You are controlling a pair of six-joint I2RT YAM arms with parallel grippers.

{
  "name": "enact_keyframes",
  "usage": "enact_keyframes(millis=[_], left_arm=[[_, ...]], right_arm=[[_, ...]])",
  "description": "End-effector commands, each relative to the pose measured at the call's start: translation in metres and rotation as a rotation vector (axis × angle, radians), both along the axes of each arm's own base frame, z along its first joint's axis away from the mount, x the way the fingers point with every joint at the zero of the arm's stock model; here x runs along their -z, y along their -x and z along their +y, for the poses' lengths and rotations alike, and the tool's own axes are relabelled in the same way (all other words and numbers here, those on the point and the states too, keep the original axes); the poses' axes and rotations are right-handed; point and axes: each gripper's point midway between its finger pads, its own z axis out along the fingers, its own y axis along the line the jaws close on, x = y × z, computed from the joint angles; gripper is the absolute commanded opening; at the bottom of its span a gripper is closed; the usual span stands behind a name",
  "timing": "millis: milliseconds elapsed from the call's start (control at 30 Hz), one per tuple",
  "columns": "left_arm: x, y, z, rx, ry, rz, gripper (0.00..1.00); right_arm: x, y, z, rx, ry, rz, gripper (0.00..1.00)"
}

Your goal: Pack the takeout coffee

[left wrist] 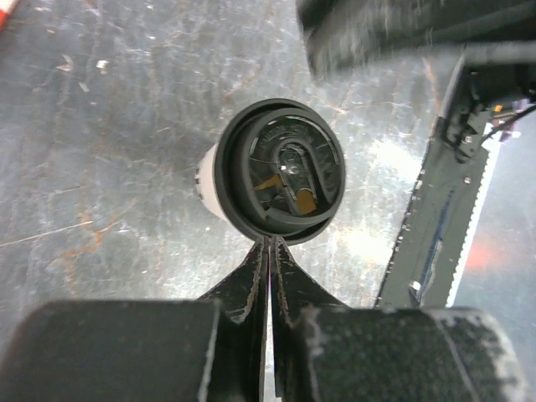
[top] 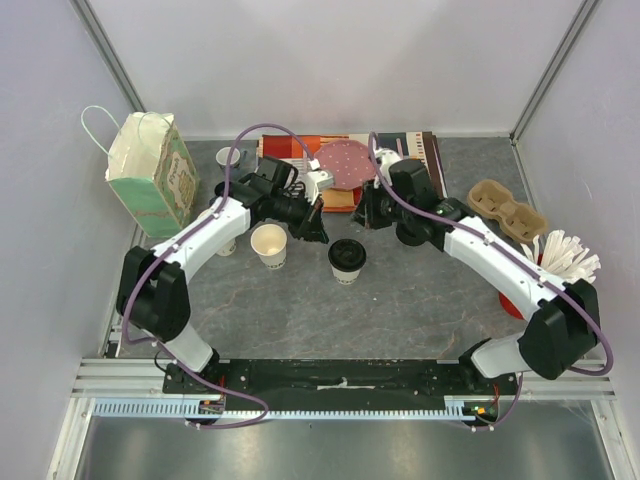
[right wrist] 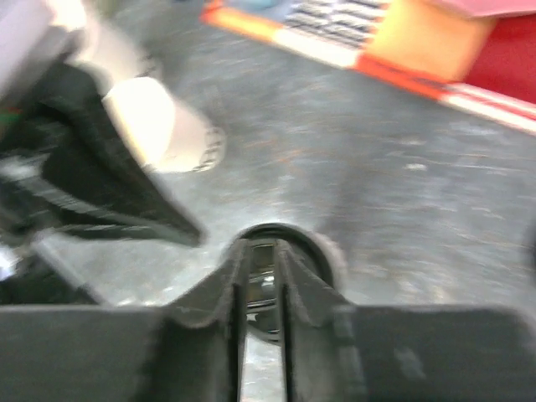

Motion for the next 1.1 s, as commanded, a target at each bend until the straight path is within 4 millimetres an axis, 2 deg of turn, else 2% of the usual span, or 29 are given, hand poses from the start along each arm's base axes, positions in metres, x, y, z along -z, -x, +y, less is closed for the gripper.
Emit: enact_keyframes(millis=[0, 33, 100, 133, 167, 233, 300, 333, 367, 433, 567, 600, 667, 967, 1067], left_arm=[[-0.036, -0.017, 0.009, -0.073, -0.030, -0.144, 0.11], [-0.044, -0.020, 0.012, -0.087, -0.034, -0.174, 0.23], [-0.050, -0.026, 0.020, -0.123, -0.058, -0.209, 0.39], [-0.057, -0.027, 0.025, -0.135, -0.063, -0.233, 0.50], [-0.059, -0.032, 0.031, -0.167, -0.087, -0.254, 0.55], [-0.062, -0.038, 0.040, -0.205, -0.116, -0.279, 0.60], [-0.062, -0.047, 0.051, -0.255, -0.154, -0.301, 0.61], [-0.062, -0.050, 0.057, -0.277, -0.165, -0.304, 0.61], [-0.063, -0.053, 0.062, -0.298, -0.178, -0.310, 0.62], [-0.061, -0.056, 0.070, -0.320, -0.183, -0.305, 0.62], [-0.061, -0.053, 0.075, -0.318, -0.168, -0.296, 0.62], [-0.062, -0.052, 0.076, -0.317, -0.168, -0.299, 0.62], [-0.062, -0.052, 0.078, -0.319, -0.166, -0.305, 0.62], [-0.057, -0.050, 0.080, -0.304, -0.163, -0.301, 0.61], [-0.056, -0.051, 0.080, -0.302, -0.161, -0.298, 0.61]], right_arm=[[0.003, -0.043, -0.088, 0.363, 0.270, -0.045, 0.36], [0.003, -0.046, -0.097, 0.390, 0.297, -0.045, 0.53], [0.017, -0.058, -0.127, 0.467, 0.354, -0.005, 0.63], [0.026, -0.061, -0.138, 0.499, 0.373, 0.019, 0.64], [0.039, -0.068, -0.154, 0.548, 0.402, 0.050, 0.65], [0.053, -0.076, -0.168, 0.614, 0.419, 0.089, 0.65], [0.071, -0.086, -0.174, 0.658, 0.435, 0.127, 0.63], [0.071, -0.093, -0.174, 0.690, 0.425, 0.126, 0.61], [0.081, -0.099, -0.174, 0.708, 0.431, 0.140, 0.60], [0.081, -0.111, -0.179, 0.789, 0.427, 0.134, 0.58], [0.101, -0.128, -0.183, 0.880, 0.436, 0.143, 0.50], [0.103, -0.131, -0.183, 0.891, 0.430, 0.144, 0.46], [0.108, -0.136, -0.180, 0.903, 0.416, 0.151, 0.44], [0.123, -0.142, -0.178, 0.910, 0.432, 0.168, 0.43], [0.129, -0.139, -0.176, 0.896, 0.440, 0.182, 0.38]])
